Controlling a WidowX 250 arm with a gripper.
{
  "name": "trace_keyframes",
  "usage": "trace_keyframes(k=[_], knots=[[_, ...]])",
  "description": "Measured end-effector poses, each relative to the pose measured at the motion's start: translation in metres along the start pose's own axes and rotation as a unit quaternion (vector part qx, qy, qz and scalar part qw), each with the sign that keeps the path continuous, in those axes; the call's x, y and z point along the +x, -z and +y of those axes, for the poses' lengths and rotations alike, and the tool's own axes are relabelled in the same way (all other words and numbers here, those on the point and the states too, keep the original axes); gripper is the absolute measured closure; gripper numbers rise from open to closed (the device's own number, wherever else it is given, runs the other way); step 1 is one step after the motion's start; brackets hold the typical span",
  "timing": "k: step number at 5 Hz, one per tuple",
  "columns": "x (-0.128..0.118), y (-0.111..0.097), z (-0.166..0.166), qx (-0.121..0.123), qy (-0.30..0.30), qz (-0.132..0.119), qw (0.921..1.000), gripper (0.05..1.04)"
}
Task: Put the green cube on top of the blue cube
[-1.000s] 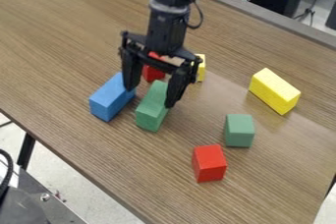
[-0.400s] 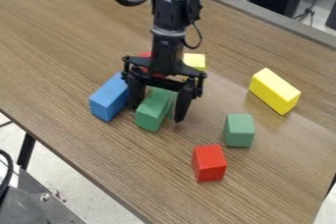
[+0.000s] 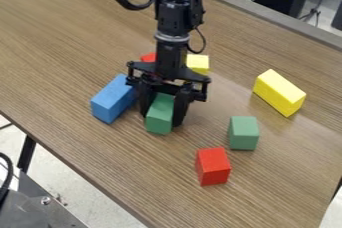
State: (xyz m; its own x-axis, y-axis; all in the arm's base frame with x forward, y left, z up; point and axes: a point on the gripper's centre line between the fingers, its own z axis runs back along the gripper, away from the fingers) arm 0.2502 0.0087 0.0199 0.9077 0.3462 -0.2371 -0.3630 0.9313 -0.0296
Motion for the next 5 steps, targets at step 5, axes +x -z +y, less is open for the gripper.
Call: trace_keyframes(k=[5], knots=[[-0.033, -0.088, 0.053, 0.052, 0.103, -0.059, 0.9915, 0.488]])
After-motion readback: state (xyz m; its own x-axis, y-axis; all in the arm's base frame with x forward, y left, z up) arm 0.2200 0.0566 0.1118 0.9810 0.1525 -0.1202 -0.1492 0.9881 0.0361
